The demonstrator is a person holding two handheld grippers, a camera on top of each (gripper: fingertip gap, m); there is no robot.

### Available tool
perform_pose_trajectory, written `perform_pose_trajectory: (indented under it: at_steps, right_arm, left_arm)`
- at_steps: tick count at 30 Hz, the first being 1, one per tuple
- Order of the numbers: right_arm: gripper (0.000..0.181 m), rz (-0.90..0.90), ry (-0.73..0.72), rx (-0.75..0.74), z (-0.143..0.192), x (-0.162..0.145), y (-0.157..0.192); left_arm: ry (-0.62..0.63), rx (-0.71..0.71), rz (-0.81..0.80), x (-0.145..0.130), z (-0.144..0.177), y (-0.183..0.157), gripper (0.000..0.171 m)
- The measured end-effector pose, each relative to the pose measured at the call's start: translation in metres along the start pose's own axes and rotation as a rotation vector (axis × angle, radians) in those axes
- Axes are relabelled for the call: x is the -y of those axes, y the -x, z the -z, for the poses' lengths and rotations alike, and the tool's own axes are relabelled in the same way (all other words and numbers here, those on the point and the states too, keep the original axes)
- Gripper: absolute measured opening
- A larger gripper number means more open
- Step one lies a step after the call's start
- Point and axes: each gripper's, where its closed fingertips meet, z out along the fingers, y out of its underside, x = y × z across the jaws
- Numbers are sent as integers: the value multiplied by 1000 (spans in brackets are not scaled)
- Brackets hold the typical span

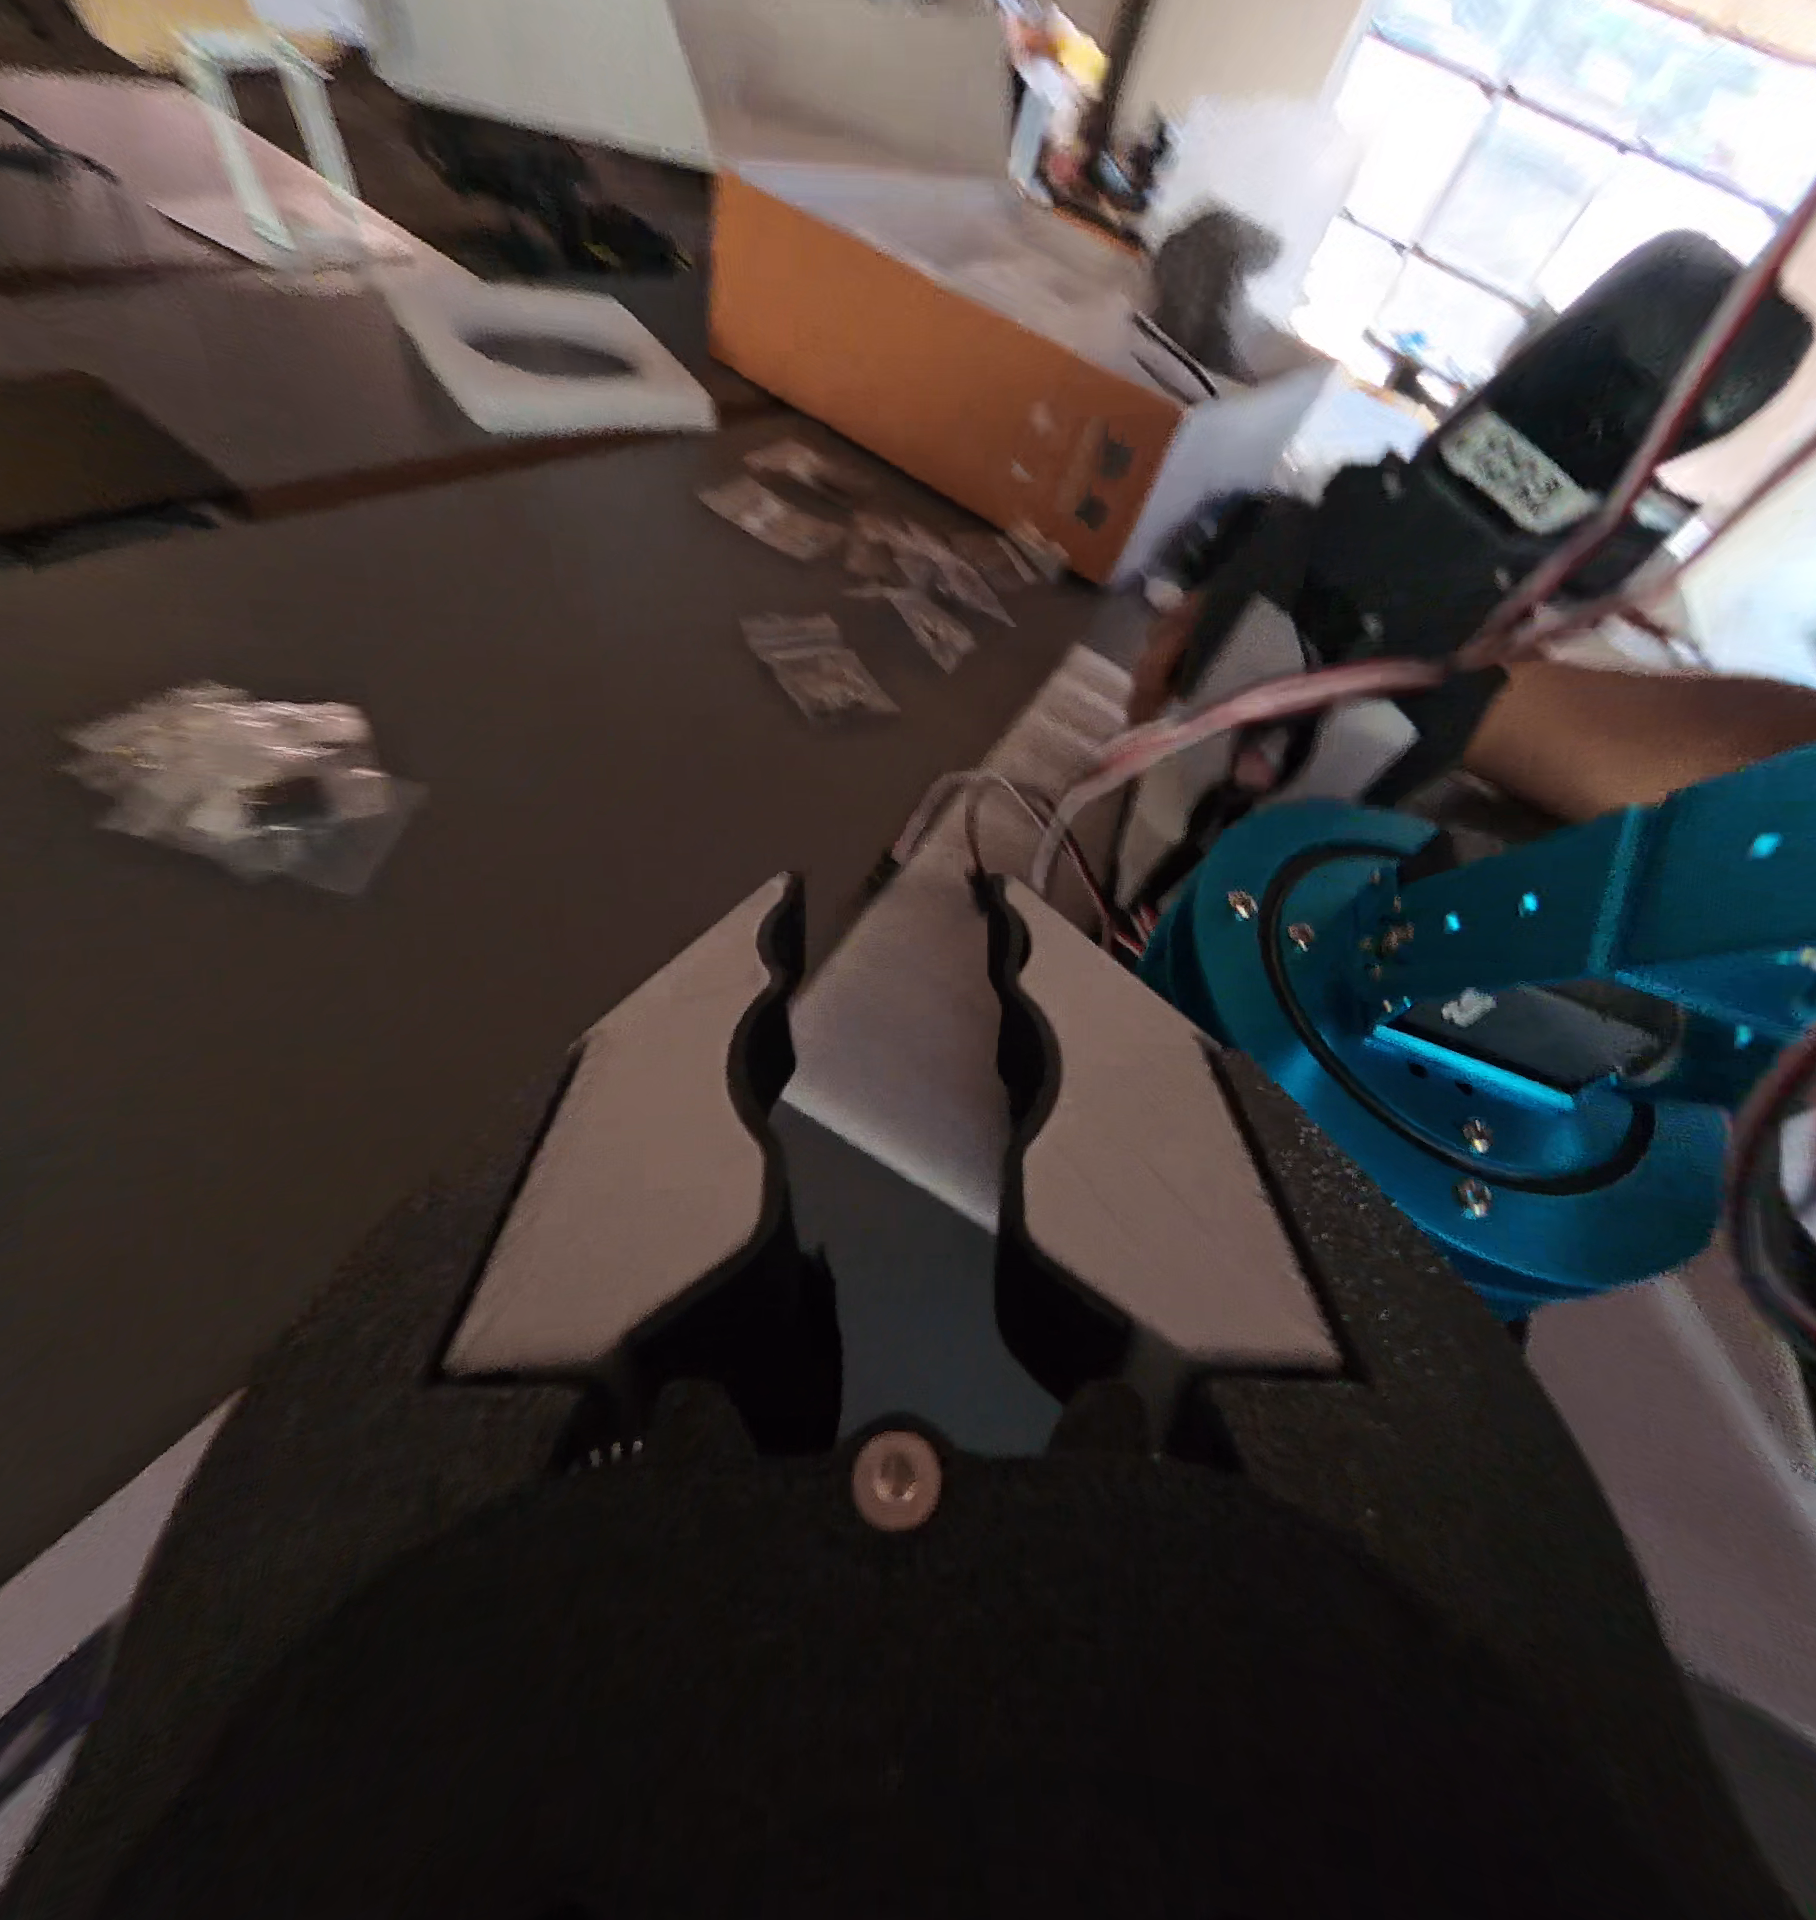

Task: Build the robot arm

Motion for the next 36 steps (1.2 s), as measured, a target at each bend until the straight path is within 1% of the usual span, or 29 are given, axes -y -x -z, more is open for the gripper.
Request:
perform_pose_trajectory:
  at_steps: [2, 3, 5, 6, 7, 8, 10, 13, 15, 18, 19, 21, 24, 26, 28, 29, 32, 34, 36]
  right_arm:
    - [3, -28, -20, 28, 2, 2, 1]
    - [3, -40, -29, 41, 4, 3, 1]
    - [2, -60, -46, 69, 7, 5, 4]
    - [2, -72, -56, 79, 9, 6, 4]
    - [2, -82, -64, 89, 10, 7, 5]
    - [2, -92, -71, 97, 11, 8, 5]
    - [3, -103, -93, 99, 14, 11, 4]
    - [2, -119, -91, 103, 14, 10, 3]
    - [2, -134, -79, 109, 13, 9, 2]
    - [2, -142, -73, 101, 12, 8, 3]
    - [3, -132, -69, 91, 12, 8, 3]
    - [2, -157, -35, 100, 11, 5, 4]
    - [2, -250, -4, 151, 12, 2, 7]
    - [2, -353, -2, 213, 13, 3, 8]
    - [2, -466, 37, 300, 14, -2, 13]
    - [2, -507, 53, 321, 13, -4, 14]
    - [2, -585, 69, 327, 8, -3, 11]
    - [2, -599, 143, 330, 1, -12, 16]
    - [1, -608, 143, 330, -1, -13, 17]
  left_arm:
    - [-136, 86, 145, 14, 24, 12, 34]
    - [-195, 115, 224, 16, 40, 14, 33]
    - [-303, 206, 284, 12, 79, 14, 33]
    - [-327, 265, 295, 8, 98, 13, 32]
    - [-322, 298, 295, 3, 111, 9, 32]
    - [-290, 304, 285, -3, 118, 2, 32]
    - [-141, 277, 274, -14, 112, -8, 29]
    - [136, 207, 253, -33, 81, -17, 27]
    - [294, 161, 230, -52, 60, -17, 25]
    - [383, 71, 316, -75, 38, -19, 23]
    - [410, 57, 315, -83, 34, -22, 24]
    - [408, 3, 292, -92, 30, -36, 23]
    - [329, -99, 348, -91, 22, -58, 23]
    - [309, -126, 332, -92, 16, -63, 23]
    - [301, -159, 325, -90, 12, -65, 25]
    - [293, -181, 343, -88, 9, -65, 21]
    - [331, -251, 394, -92, 6, -69, 19]
    - [341, -270, 395, -93, 6, -71, 18]
    - [338, -269, 397, -93, 6, -71, 18]
